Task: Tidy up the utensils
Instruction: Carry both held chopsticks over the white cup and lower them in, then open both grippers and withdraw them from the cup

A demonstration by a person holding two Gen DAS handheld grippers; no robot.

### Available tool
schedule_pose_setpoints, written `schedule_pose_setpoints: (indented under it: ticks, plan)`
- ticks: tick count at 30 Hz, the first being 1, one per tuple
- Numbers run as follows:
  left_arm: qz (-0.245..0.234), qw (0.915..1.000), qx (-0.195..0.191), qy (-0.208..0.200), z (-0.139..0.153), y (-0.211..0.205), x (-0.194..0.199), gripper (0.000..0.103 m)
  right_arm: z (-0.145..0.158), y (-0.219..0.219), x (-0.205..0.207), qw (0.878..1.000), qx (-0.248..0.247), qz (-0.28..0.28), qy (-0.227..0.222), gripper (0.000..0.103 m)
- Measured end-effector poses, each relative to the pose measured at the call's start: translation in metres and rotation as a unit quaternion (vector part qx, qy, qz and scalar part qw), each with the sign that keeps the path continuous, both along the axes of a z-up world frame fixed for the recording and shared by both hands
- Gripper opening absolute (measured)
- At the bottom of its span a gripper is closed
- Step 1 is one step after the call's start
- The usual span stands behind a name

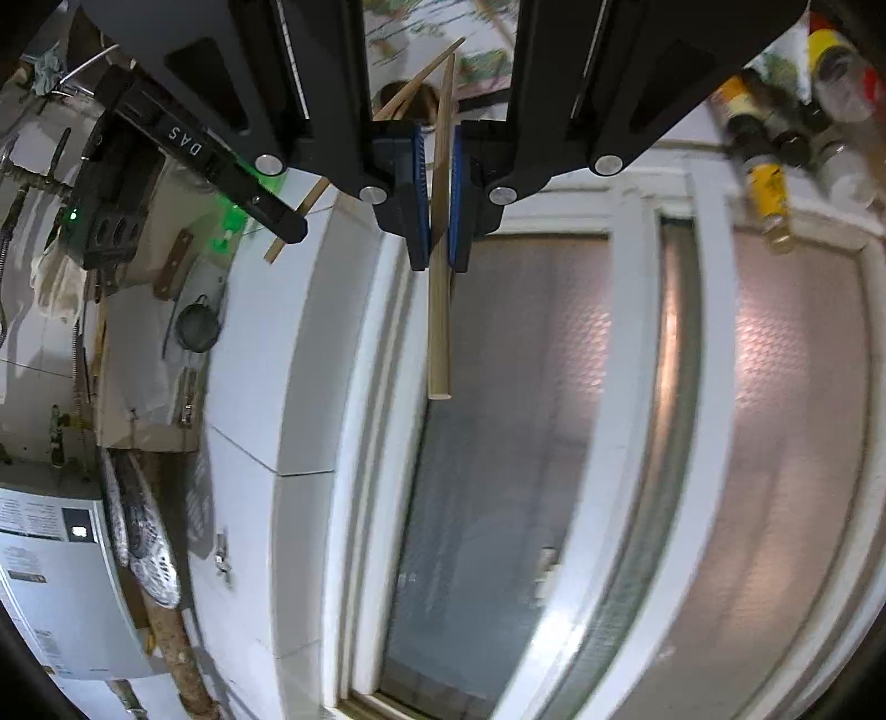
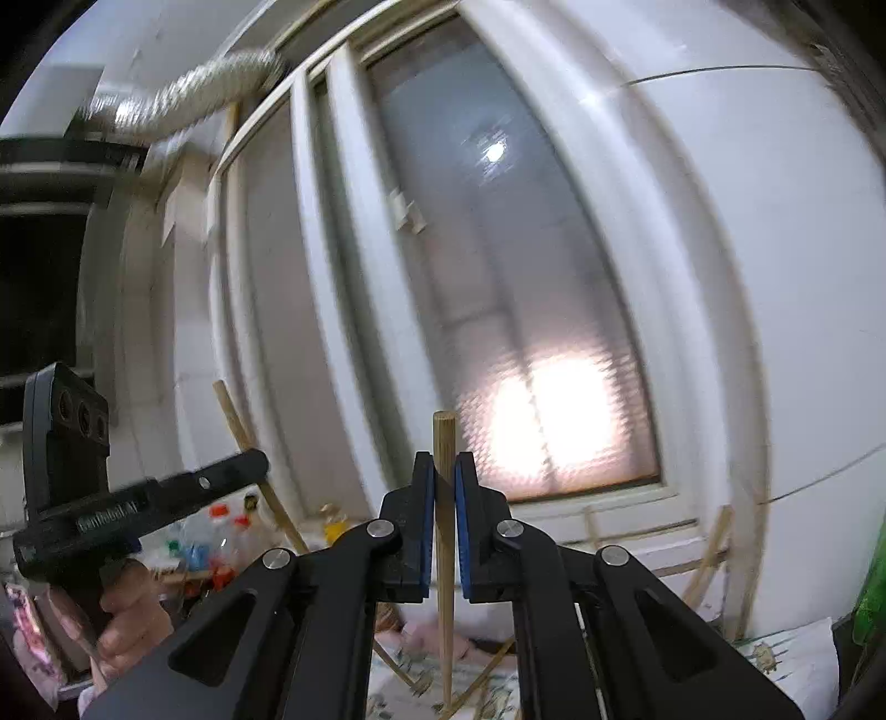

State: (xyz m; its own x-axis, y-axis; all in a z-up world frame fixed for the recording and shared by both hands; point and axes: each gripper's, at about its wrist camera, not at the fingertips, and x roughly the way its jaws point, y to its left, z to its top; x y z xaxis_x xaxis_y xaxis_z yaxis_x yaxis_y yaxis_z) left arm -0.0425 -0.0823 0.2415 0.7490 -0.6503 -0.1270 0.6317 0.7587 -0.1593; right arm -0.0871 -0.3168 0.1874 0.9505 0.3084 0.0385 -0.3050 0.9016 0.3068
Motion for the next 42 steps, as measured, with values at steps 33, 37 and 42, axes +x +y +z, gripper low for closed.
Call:
schedule_pose_setpoints:
  ticks: [33, 37, 42]
  plan:
    - [0.077, 0.9948, 0.021, 0.063, -0.127, -0.094, 0.091, 0.007, -0.065, -0.053, 0.111, 0.983, -0.038, -0.096, 0.149, 0.008]
    - [0.092, 0.9929, 0.038, 0.064, -0.133, -0.096, 0.093, 0.007, -0.069, -0.051, 0.114, 0.982, -0.044, -0.099, 0.153, 0.008]
    - [0.095, 0.9913, 0.051, 0.076, -0.139, -0.099, 0.098, 0.036, -0.074, -0.050, 0.117, 0.979, -0.057, -0.119, 0.156, 0.008]
